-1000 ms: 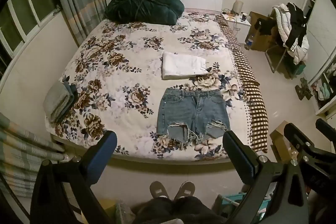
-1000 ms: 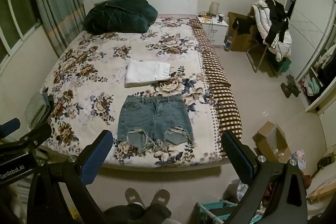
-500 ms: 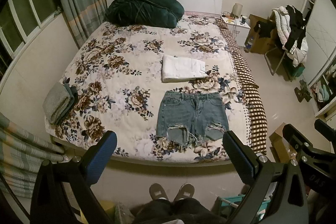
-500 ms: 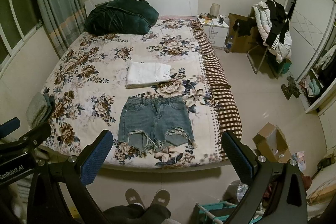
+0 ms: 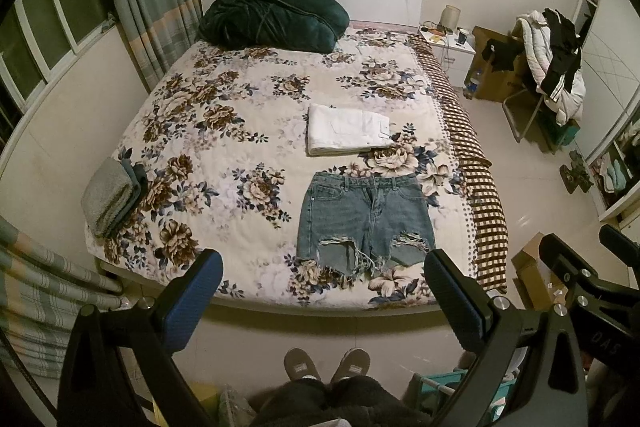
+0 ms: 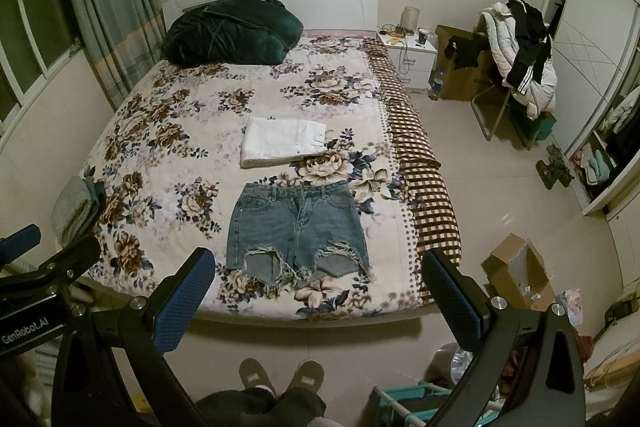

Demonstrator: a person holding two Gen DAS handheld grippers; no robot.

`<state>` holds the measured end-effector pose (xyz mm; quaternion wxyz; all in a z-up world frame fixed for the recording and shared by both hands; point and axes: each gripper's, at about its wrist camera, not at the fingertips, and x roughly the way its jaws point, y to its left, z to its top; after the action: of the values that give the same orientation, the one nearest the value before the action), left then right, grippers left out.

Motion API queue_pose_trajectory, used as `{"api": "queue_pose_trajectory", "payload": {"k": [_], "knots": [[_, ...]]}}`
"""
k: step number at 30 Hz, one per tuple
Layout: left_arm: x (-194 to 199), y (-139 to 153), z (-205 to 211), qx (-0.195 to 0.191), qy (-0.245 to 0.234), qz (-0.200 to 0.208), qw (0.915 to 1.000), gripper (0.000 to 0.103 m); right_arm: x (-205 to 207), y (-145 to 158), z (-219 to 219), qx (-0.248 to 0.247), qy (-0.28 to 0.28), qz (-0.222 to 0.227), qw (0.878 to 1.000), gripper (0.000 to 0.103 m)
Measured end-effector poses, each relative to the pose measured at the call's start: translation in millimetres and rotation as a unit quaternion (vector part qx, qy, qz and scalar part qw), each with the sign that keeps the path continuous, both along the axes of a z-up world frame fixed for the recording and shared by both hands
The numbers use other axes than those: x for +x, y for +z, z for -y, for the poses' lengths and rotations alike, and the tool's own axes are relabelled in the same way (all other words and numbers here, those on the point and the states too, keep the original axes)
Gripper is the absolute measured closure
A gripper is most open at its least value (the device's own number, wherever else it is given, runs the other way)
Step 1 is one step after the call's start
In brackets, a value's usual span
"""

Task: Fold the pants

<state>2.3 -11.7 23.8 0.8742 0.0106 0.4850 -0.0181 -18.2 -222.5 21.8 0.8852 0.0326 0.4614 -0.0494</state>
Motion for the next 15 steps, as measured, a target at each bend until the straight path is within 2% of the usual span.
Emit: {"api": "queue_pose_trajectory", "payload": {"k": [10, 11, 15], "knots": [[-2.1, -2.2, -0.7, 0.0, 0.0, 0.001, 1.0, 0.0, -1.3, -5.7, 2.7, 0.0, 0.0, 0.0, 1.0, 0.0], [-2.1, -2.3, -0.7, 0.0, -0.001, 0.001, 1.0, 0.0, 2.0, 9.5, -2.9, 0.0, 0.0, 0.0, 1.0, 0.0], [-2.5, -1.4, 0.0, -0.001, -0.001, 0.0, 1.0, 0.0, 1.7, 9.9, -3.2, 0.0, 0.0, -0.001, 1.0, 0.0]]}}
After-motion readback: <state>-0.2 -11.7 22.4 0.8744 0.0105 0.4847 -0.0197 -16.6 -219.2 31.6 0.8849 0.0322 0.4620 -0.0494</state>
